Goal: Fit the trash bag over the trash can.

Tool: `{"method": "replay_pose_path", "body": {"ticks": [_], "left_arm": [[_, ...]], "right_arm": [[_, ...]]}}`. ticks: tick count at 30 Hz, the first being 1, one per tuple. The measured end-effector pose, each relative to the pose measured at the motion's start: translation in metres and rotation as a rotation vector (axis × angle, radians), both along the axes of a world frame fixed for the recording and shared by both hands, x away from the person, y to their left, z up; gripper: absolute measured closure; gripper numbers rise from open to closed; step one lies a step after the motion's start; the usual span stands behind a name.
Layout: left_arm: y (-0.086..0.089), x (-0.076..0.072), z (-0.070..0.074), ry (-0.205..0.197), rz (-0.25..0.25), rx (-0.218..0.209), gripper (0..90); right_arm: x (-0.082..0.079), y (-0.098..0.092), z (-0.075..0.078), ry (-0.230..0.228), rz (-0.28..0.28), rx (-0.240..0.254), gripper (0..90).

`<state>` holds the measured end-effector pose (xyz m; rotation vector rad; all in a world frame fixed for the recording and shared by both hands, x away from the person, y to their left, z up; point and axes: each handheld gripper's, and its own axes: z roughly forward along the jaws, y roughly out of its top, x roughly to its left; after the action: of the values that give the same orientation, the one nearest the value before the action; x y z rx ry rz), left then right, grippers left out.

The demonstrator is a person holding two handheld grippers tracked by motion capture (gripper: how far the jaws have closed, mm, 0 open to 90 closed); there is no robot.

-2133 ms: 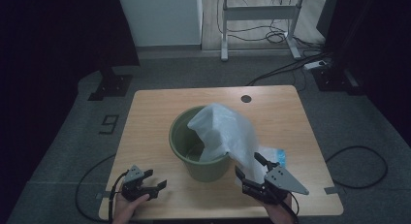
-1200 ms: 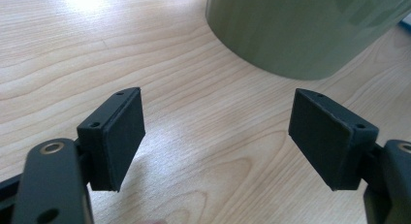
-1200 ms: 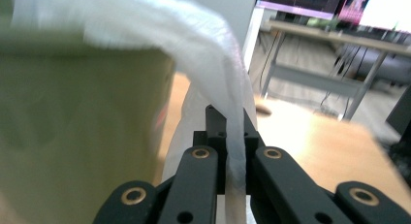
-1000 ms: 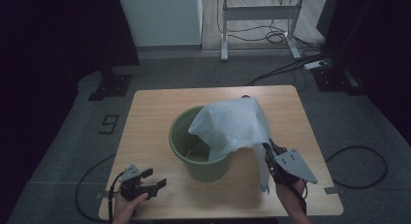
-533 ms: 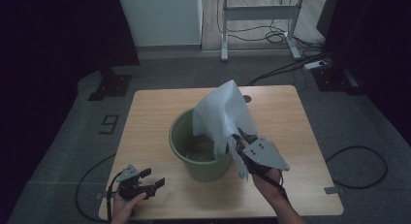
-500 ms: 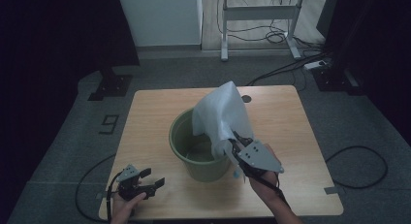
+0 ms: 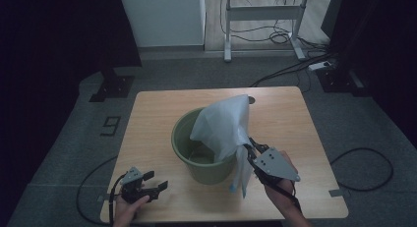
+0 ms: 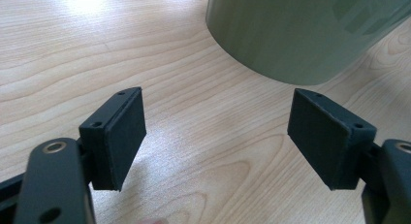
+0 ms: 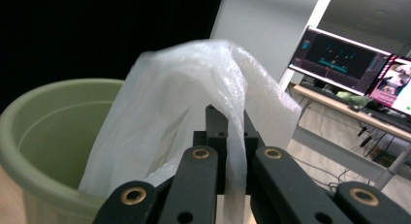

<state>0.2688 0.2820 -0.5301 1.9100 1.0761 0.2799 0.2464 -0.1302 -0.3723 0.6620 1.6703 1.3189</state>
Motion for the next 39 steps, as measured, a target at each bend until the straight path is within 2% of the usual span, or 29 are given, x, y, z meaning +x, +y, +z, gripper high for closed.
{"method": "replay_pose_path", "body": {"ticks": [2, 6, 8, 10, 11, 17, 20, 21, 26, 28, 29, 30, 33, 35, 39], "left_arm": [[0.000, 0.000, 0.000, -0.001, -0.003, 0.002, 21.1], [0.000, 0.000, 0.000, -0.002, -0.003, 0.003, 21.1], [0.000, 0.000, 0.000, -0.002, -0.002, 0.002, 21.1], [0.001, 0.000, 0.000, -0.002, -0.002, 0.002, 21.2], [0.001, 0.000, 0.000, -0.002, -0.002, 0.002, 21.2], [0.001, -0.001, 0.000, -0.003, -0.003, 0.002, 21.2], [0.001, 0.000, 0.000, -0.004, -0.003, 0.002, 21.2], [0.002, 0.000, 0.000, -0.004, -0.003, 0.003, 21.2], [0.001, 0.000, 0.000, -0.002, -0.003, 0.003, 21.2], [0.001, -0.001, 0.000, -0.002, -0.004, 0.004, 21.2], [0.001, -0.001, 0.000, -0.002, -0.004, 0.005, 21.2], [0.001, -0.001, 0.000, -0.002, -0.004, 0.005, 21.2], [0.001, 0.000, 0.000, -0.002, -0.002, 0.006, 21.2], [0.001, 0.000, 0.000, -0.002, -0.003, 0.007, 21.2], [0.001, 0.000, 0.000, -0.001, -0.004, 0.009, 21.2]], "right_arm": [[-0.001, -0.006, 0.006, -0.015, -0.009, 0.015, 88.8], [0.002, -0.010, 0.014, -0.031, -0.014, 0.013, 88.3], [0.003, -0.011, 0.017, -0.038, -0.007, -0.003, 88.4], [0.006, -0.006, 0.017, -0.019, 0.021, -0.044, 88.4], [0.006, -0.006, 0.017, -0.019, 0.021, -0.044, 88.4], [0.010, 0.017, -0.003, 0.050, 0.093, -0.093, 88.4], [0.011, 0.021, -0.010, 0.070, 0.103, -0.097, 88.4], [0.010, 0.024, -0.017, 0.092, 0.116, -0.092, 88.4], [0.009, 0.025, -0.027, 0.113, 0.124, -0.086, 88.4], [0.010, 0.022, -0.033, 0.141, 0.136, -0.050, 83.7], [0.010, 0.020, -0.034, 0.147, 0.142, -0.030, 76.4], [0.010, 0.020, -0.034, 0.147, 0.142, -0.030, 76.4], [0.006, 0.014, -0.038, 0.145, 0.136, 0.059, 50.5], [-0.001, 0.011, -0.043, 0.147, 0.113, 0.113, 39.3], [-0.017, 0.008, -0.058, 0.170, 0.046, 0.148, 28.1]]}}
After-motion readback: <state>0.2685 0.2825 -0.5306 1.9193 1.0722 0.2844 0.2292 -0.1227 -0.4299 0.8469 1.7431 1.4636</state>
